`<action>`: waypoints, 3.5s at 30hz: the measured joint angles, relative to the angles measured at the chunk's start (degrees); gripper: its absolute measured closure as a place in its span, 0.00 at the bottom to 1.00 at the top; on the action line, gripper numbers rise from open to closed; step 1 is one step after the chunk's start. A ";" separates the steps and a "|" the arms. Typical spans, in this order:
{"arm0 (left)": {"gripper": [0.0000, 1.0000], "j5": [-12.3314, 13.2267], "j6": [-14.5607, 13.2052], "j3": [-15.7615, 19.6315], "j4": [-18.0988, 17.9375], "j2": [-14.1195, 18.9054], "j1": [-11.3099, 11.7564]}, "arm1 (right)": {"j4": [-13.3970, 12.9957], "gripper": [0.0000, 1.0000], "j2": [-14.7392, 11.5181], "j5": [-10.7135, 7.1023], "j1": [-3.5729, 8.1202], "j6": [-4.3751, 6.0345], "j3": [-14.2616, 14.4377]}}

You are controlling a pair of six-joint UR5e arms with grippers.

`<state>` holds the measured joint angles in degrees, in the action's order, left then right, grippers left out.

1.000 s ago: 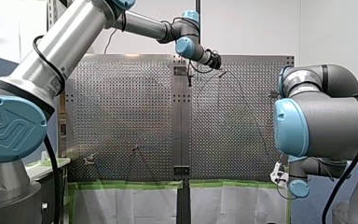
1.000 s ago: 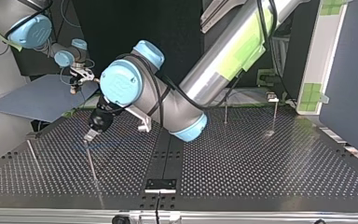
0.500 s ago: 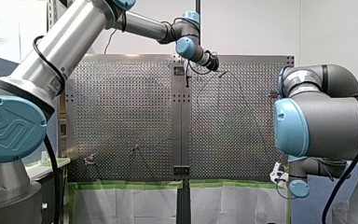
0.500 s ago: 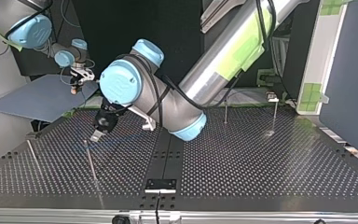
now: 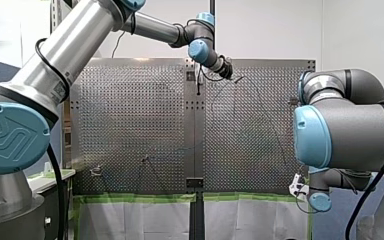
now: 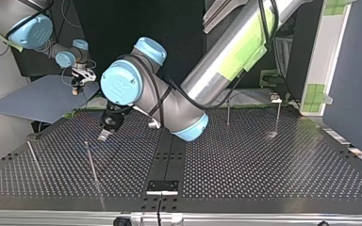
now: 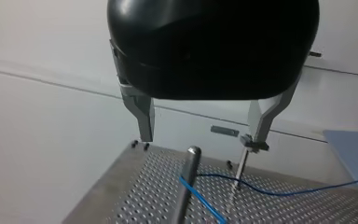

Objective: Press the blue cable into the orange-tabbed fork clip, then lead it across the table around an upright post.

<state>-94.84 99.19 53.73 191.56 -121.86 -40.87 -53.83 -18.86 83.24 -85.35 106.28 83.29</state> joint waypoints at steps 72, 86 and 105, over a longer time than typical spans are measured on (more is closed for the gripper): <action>0.02 -10.97 -0.63 0.04 4.77 3.16 -1.68 | 0.11 1.00 0.00 0.00 -0.52 -0.04 0.00; 0.02 -13.04 4.52 0.04 5.10 3.17 -1.68 | 0.03 1.00 0.00 0.00 -0.60 -0.09 0.00; 0.02 -13.05 5.04 0.14 5.58 3.16 -1.71 | 0.06 1.00 0.00 0.00 -0.91 -0.25 0.00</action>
<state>-107.89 104.24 53.87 197.14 -118.70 -42.58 -53.76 -18.87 83.24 -86.25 106.02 83.29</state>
